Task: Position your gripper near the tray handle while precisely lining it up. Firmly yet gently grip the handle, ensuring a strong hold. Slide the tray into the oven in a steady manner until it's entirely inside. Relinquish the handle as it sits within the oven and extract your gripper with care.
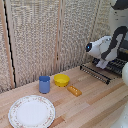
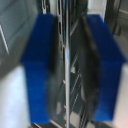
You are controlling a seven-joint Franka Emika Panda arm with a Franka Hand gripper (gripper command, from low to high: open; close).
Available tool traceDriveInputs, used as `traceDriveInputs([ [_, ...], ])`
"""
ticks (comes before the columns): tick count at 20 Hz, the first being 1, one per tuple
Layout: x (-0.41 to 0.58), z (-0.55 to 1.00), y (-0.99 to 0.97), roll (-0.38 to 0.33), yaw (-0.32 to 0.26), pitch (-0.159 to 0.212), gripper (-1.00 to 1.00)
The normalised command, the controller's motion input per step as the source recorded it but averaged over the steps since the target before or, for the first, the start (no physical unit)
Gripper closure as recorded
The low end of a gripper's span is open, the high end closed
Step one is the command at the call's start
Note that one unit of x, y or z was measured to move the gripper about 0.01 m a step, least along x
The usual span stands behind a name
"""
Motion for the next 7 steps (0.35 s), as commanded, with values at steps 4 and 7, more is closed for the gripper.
traceDriveInputs([
  [4,0.316,0.19,0.29,0.035,-0.014,-0.007,-1.00],
  [7,0.430,0.11,0.46,0.041,-0.008,0.000,-1.00],
])
